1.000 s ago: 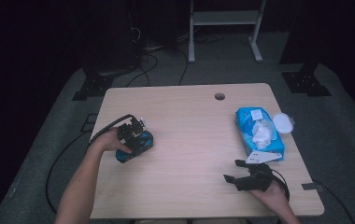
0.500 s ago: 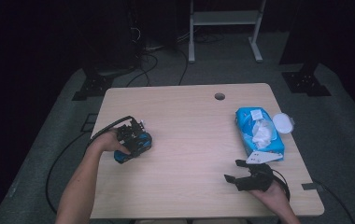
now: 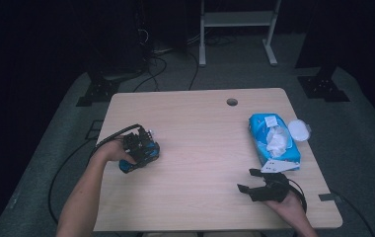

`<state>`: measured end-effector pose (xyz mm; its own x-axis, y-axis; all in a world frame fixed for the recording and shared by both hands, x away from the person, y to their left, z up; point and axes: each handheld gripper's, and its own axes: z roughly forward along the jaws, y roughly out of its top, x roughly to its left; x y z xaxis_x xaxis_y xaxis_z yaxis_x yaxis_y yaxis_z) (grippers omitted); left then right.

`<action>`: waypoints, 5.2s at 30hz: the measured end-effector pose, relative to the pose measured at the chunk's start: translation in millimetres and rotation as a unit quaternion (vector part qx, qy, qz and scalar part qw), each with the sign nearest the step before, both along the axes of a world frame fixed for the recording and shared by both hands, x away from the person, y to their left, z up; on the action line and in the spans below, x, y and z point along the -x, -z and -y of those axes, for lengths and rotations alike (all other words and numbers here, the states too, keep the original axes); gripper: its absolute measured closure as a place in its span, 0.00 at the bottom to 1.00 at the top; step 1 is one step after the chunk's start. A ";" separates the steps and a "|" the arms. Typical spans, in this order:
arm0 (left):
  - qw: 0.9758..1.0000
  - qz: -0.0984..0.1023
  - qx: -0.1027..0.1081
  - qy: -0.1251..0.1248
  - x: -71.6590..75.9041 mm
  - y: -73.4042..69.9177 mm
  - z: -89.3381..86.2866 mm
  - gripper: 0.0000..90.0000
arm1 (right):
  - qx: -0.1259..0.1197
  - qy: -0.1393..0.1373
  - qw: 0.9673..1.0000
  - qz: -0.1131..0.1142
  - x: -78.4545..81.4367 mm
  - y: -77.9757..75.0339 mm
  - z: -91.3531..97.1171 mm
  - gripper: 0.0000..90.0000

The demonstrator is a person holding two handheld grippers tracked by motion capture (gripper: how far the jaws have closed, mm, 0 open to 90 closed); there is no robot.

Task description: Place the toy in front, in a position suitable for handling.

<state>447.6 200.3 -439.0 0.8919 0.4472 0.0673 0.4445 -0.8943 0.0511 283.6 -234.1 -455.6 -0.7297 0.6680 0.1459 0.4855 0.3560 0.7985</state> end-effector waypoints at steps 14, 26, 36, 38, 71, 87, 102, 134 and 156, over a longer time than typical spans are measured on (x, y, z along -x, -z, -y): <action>0.998 0.040 0.002 0.047 15.5 -49.1 27.4 0.29 | -0.006 0.006 1.000 0.010 0.0 -4.5 2.9 0.24; 0.986 0.048 0.011 0.157 44.5 -65.5 111.6 0.29 | -0.017 0.025 0.999 0.025 2.6 -11.5 16.2 0.24; 0.973 0.045 0.011 0.225 66.2 -50.7 167.7 0.29 | -0.021 0.033 0.999 0.030 3.8 -14.2 21.8 0.24; 0.973 0.043 0.017 0.227 68.7 -46.5 174.2 0.29 | -0.021 0.035 0.999 0.031 4.4 -14.7 22.4 0.24; 0.968 0.031 0.017 0.250 96.0 2.0 206.5 0.29 | -0.009 0.045 0.998 0.050 6.7 -20.5 24.0 0.24; 0.974 0.036 0.086 0.207 92.3 -3.4 194.1 0.18 | 0.047 0.144 0.982 0.113 -36.9 -56.4 64.0 0.24; 0.960 0.104 0.200 0.163 101.9 -18.3 135.7 0.10 | 0.104 0.195 0.974 0.049 -94.8 -36.3 82.8 0.38; 0.912 0.199 0.348 0.091 122.9 10.8 72.0 0.09 | 0.002 0.025 0.993 0.115 -6.4 -122.4 43.6 0.96; 0.923 0.154 0.330 0.121 118.2 30.9 93.7 0.15 | 0.109 -0.132 0.985 -0.013 -30.7 -54.1 -76.9 0.94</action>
<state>329.3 106.6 -469.9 0.9553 0.2711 0.1180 0.1091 -0.6943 0.7114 314.3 -157.2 -401.5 -0.8803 0.4726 0.0409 0.3718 0.6339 0.6782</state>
